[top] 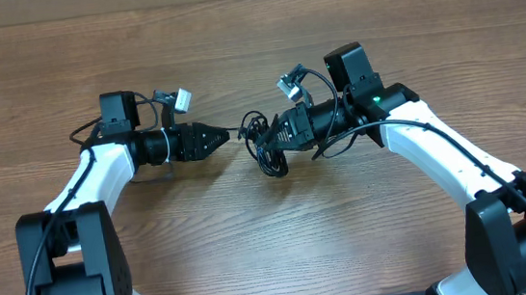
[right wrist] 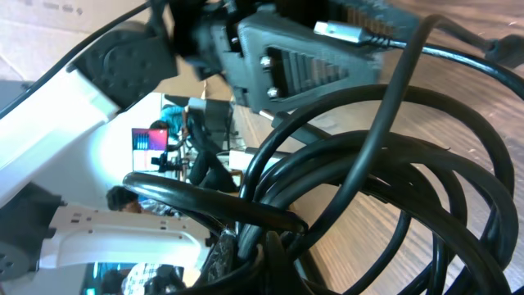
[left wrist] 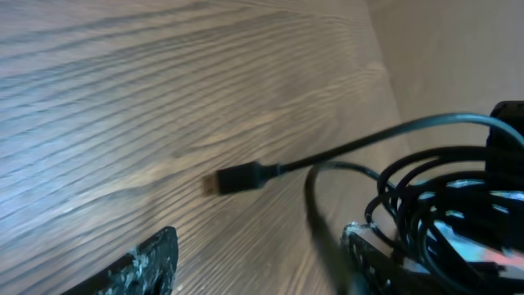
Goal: Untangle cables
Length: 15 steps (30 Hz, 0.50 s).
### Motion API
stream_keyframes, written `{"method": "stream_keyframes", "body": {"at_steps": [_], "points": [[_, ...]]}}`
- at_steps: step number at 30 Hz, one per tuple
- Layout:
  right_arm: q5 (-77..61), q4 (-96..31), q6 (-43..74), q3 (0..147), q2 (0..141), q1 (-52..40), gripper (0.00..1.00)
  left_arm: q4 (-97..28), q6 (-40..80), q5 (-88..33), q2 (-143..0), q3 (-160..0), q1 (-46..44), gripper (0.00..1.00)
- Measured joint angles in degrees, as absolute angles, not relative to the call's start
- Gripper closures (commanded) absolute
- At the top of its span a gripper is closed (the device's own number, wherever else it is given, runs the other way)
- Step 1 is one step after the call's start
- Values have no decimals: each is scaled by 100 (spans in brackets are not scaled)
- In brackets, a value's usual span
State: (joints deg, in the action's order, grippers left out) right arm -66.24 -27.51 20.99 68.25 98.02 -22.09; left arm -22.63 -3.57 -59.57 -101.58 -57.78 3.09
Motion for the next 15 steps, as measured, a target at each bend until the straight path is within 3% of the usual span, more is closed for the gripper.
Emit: {"method": "stream_keyframes", "body": {"at_steps": [7, 15], "points": [[-6834, -2869, 1949, 6825, 9802, -2484, 96, -1833, -290, -6226, -10451, -5776, 215, 40], [-6692, -4001, 1031, 6825, 9802, -2954, 96, -1577, -172, -6261, -10573, -5769, 196, 40]]}}
